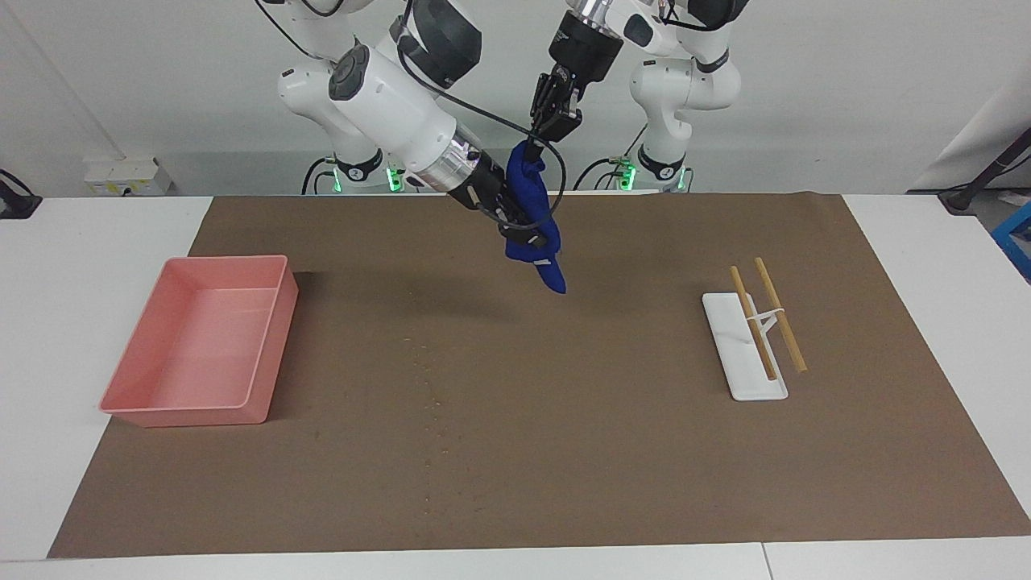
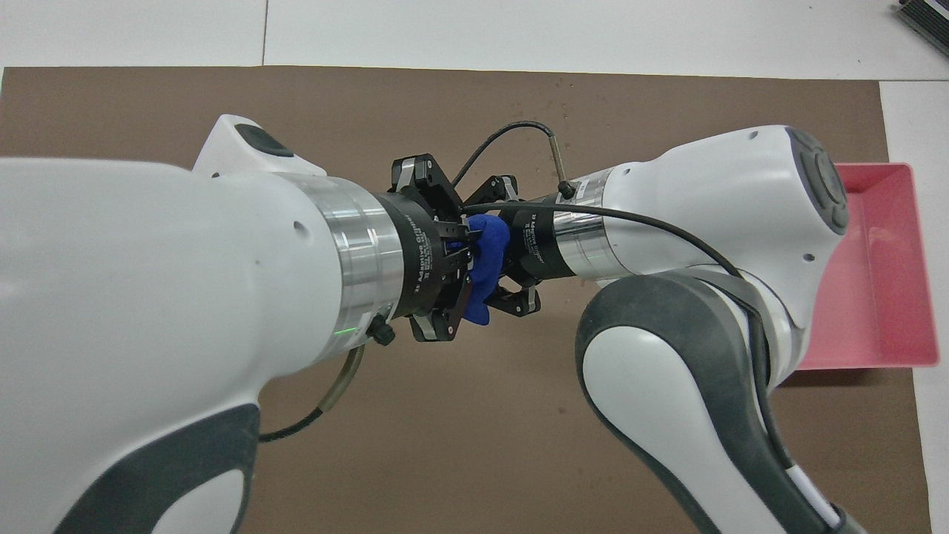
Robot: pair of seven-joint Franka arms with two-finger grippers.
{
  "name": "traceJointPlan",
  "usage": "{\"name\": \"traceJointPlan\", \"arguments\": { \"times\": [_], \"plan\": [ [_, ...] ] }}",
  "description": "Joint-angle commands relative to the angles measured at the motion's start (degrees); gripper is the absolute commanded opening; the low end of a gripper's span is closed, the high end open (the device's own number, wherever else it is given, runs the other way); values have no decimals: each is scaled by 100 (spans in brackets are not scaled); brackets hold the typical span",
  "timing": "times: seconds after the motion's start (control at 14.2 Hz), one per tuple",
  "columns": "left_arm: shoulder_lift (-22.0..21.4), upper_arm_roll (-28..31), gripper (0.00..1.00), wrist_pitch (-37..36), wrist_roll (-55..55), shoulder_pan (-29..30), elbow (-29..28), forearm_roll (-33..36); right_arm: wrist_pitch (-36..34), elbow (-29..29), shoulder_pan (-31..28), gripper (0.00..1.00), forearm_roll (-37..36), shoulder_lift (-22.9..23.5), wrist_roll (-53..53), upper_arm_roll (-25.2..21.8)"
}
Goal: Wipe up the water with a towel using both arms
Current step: 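Grasp the blue cloth with the right gripper from the left gripper, then carry the cloth with the right gripper while the left gripper withdraws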
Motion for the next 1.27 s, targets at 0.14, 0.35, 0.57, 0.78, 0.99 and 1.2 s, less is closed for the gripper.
{"name": "traceJointPlan", "arguments": {
  "times": [0.14,0.35,0.57,0.78,0.99,1.2],
  "plan": [
    [-126,88,0,54,-49,49,-33,2,40,27,-70,0,123,-109,67,-41],
    [-188,97,2,28,222,198,-156,-7,31,159,-219,0,35,-127,6,-49],
    [-258,105,99,-60,337,496,-279,2,66,194,-254,0,-245,-118,-65,-50],
    [-398,132,100,-253,1327,1022,-507,55,172,194,-394,0,-772,-75,-415,-50],
    [-591,158,100,-613,2461,1673,-823,37,407,221,-685,0,-879,92,-1362,-50],
    [-785,158,100,-736,3734,2244,-1166,37,874,648,-720,0,-1378,854,-1953,-41]
  ]
}}
